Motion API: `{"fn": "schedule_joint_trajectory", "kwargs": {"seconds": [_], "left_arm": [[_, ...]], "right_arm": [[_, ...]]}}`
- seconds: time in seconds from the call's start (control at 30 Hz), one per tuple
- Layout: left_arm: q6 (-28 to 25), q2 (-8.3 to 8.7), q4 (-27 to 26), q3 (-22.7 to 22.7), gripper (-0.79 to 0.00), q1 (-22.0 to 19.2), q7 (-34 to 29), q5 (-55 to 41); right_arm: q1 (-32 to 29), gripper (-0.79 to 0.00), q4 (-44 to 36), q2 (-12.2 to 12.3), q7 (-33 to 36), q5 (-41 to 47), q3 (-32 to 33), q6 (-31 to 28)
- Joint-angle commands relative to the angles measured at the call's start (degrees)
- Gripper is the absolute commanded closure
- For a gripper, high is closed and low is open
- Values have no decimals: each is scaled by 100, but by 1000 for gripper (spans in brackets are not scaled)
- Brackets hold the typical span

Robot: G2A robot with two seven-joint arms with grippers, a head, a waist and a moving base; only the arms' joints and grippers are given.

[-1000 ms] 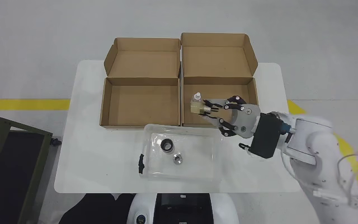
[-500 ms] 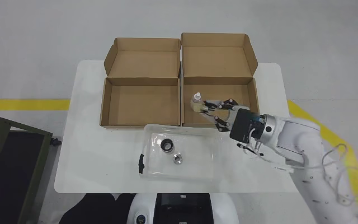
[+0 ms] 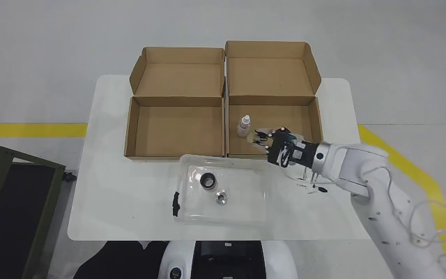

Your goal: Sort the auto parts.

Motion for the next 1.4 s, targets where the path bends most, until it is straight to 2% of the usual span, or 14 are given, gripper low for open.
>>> {"fn": "schedule_joint_trajectory", "kwargs": {"seconds": [0.0,0.73,1.37], "left_arm": [[0,0,0,0,-785,0,0,0],[0,0,0,0,-785,0,0,0],[0,0,0,0,-785,0,0,0]], "right_arm": [[71,0,76,-6,234,64,-39,63],[1410,0,1798,-215,1828,478,-973,525],[2412,0,3116,-573,2056,458,-2024,687]]}}
